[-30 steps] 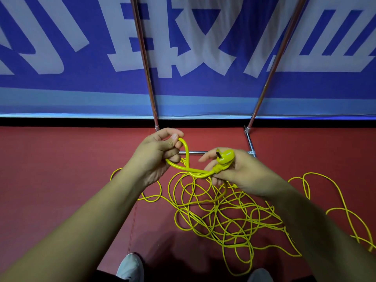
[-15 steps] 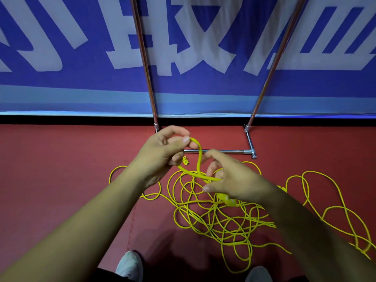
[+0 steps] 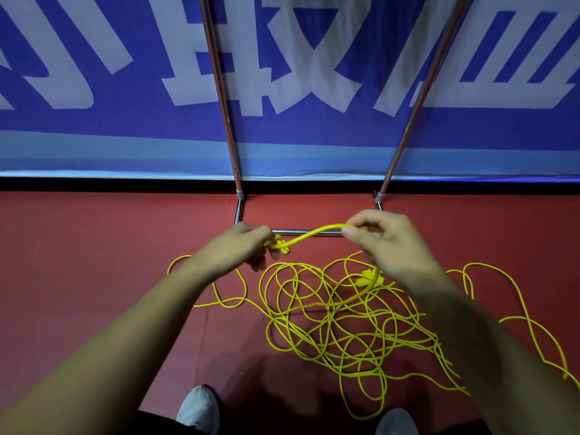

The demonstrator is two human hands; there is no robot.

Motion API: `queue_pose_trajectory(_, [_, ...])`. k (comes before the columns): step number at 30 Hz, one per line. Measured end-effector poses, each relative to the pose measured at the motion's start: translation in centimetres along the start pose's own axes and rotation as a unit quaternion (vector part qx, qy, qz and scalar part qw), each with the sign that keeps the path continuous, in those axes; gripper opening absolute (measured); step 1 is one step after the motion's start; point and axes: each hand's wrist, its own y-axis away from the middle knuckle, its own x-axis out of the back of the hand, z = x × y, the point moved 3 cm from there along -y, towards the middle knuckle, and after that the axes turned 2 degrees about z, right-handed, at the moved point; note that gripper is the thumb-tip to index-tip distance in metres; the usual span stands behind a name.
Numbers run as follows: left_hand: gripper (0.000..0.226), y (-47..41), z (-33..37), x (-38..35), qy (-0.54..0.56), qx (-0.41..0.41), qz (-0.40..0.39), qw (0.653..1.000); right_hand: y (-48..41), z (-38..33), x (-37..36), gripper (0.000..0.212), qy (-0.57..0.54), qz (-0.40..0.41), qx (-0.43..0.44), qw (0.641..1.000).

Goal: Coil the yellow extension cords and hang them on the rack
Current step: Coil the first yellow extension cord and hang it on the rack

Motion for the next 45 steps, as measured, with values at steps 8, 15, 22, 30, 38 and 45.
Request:
queue_pose_trajectory(8, [0.012,-1.1,-1.9,0.6,-0.125,-0.084,0.033,0.988,-0.6,0.9,1.6,0.012,-0.055,0.098,0.004,0.994])
queue_pose_trajectory(15, [0.035,-0.2,-2.5,0.7,0.058,0.003,-0.011,0.998,-0.9,3.9,6.0,0.020,-0.009,0.184,-0.076,0.980])
queue_pose_trajectory(22, [0.027,1.5,0.4,-1.2,0.166,-0.026,-0.117,0.979,1.7,1.4,0.4,0.014,-0.003,-0.176,-0.071,0.982])
queue_pose_trajectory(30, [0.037,3.3,1.7,-2.0,0.271,-0.009,-0.274,0.923,1.0,-1.1,0.0,0.015,-0.003,-0.098,0.041,0.994])
queue_pose_trajectory(38, [0.035,3.9,2.2,-4.1,0.359,-0.034,-0.278,0.890,-0.7,0.0,0.8,0.007,0.043,-0.058,0.064,0.995])
queue_pose_trajectory(45, [0.031,4.3,2.1,-0.8,0.449,-0.042,-0.254,0.856,-1.6,3.3,3.7,0.015,0.173,-0.011,0.049,0.984])
